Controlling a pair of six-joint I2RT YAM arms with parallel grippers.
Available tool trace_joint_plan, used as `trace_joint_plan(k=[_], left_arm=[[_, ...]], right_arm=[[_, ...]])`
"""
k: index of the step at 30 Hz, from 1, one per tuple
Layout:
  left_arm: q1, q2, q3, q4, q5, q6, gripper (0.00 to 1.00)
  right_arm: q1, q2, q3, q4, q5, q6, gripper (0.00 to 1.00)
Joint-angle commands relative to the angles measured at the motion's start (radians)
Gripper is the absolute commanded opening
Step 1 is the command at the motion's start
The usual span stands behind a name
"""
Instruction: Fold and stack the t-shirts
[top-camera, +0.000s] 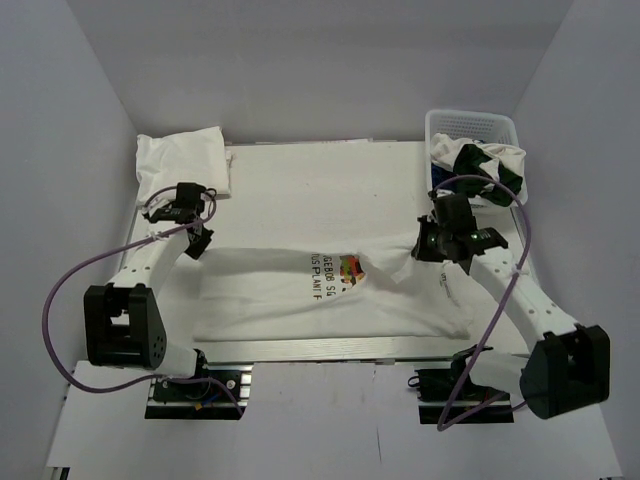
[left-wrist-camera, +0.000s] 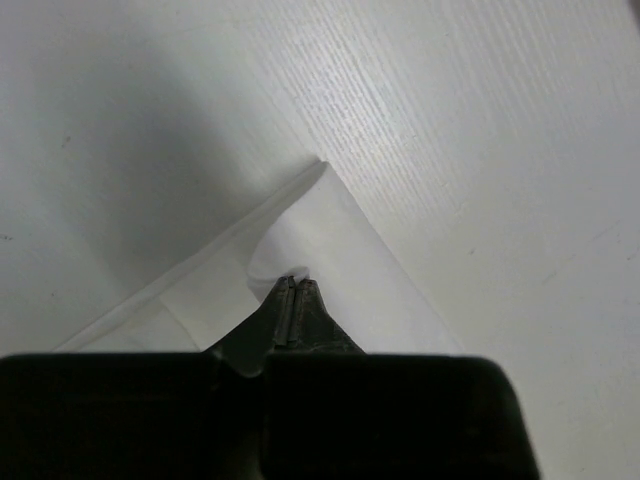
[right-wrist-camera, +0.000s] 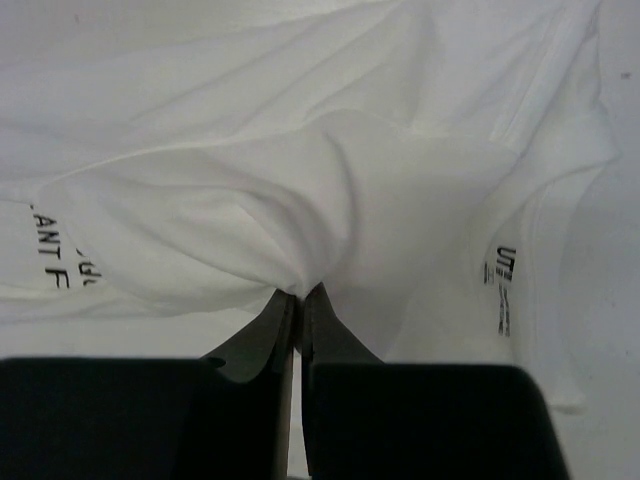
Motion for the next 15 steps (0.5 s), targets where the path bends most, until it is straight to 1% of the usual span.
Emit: trace_joint_plan(k=[1, 2, 4, 5, 6, 7, 8, 9, 11, 12, 15], left_arm=[[-0.006, -0.041, -0.055, -0.02, -0.039, -0.019, 0.0], [-0.006, -0.041, -0.068, -0.02, -0.039, -0.019, 0.0], [-0.006, -0.025, -0.089, -0.02, -0.029, -0.019, 0.0], [-0.006, -0.016, -0.089, -0.02, -0.029, -0.028, 0.0], [-0.006, -0.002, -0.089, -0.041, -0.029, -0.041, 0.0], [-0.006, 0.025, -0.089, -0.063, -0.029, -0.055, 0.0], [-0.006, 0.039, -0.073, -0.121, -0.042, -0.069, 0.04], [-0.006, 0.051, -0.047, -0.15, -0.07, -0.09, 0.32], [-0.006, 0.062, -0.024, -0.225, -0.107, -0.106, 0.66], [-0.006, 0.062, -0.007, -0.242, -0.133, -0.127, 0.81], [-0.006, 0.03, 0.018, -0.269, -0.133, -0.127, 0.96]], right_arm=[[0.001, -0.069, -0.04, -0.141, -0.029, 0.012, 0.0], [0.0, -0.078, -0.046, -0.15, -0.066, 0.015, 0.0], [0.0, -0.089, -0.077, -0.164, -0.092, 0.015, 0.01], [0.0, -0.084, -0.115, -0.176, -0.112, 0.013, 0.05], [0.003, -0.087, -0.13, -0.181, -0.124, 0.016, 0.16], [0.001, -0.087, -0.143, -0.182, -0.158, 0.015, 0.22], [-0.002, -0.087, -0.178, -0.188, -0.178, 0.013, 0.32], [0.001, -0.09, -0.19, -0.202, -0.184, 0.012, 0.61], [0.001, -0.103, -0.199, -0.215, -0.169, 0.006, 0.84], [-0.003, -0.109, -0.187, -0.227, -0.125, 0.001, 0.9], [-0.005, -0.109, -0.131, -0.215, -0.048, 0.024, 0.9]])
